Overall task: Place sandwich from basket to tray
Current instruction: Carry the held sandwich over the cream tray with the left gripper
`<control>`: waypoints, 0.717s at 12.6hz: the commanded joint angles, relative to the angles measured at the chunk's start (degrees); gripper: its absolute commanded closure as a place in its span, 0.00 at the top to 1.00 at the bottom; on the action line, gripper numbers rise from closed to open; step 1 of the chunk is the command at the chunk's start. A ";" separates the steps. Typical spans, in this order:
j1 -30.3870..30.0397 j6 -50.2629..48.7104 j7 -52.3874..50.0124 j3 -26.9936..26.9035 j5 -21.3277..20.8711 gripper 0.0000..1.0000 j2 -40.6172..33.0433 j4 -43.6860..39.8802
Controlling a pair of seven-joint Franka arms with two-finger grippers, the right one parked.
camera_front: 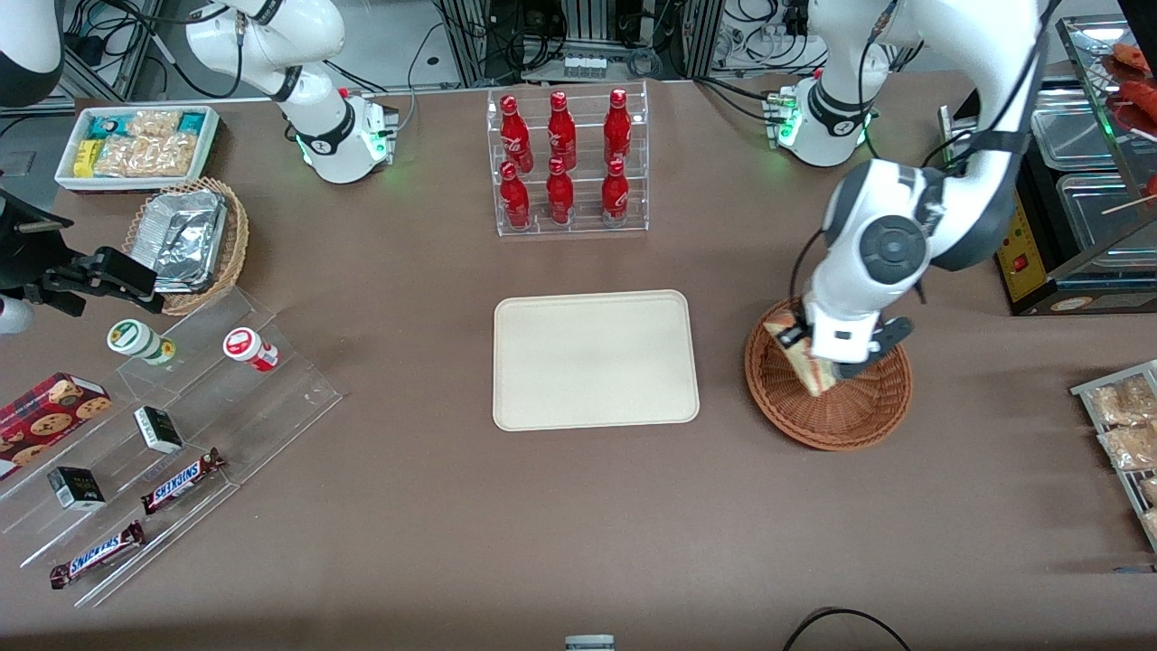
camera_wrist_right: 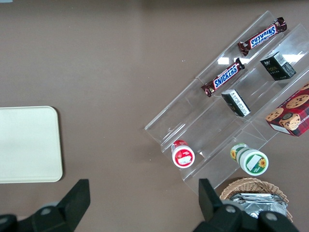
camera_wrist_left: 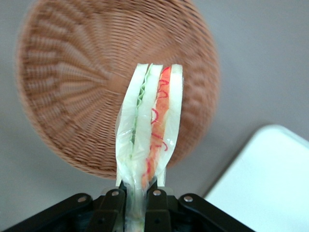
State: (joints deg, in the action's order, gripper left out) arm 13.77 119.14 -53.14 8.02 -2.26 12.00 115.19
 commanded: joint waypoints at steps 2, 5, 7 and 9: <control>8.18 -6.89 2.61 -0.55 0.06 0.04 11.44 -14.42; 12.84 -6.90 1.91 -0.55 0.32 0.05 18.30 -22.88; 16.09 -6.81 -2.12 -0.46 0.94 0.05 22.78 -27.88; 19.00 -6.55 -4.15 -0.55 1.03 0.04 25.52 -30.27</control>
State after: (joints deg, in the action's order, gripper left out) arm 29.86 114.68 -55.15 8.22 -1.92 33.98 90.06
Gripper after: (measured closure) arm 0.859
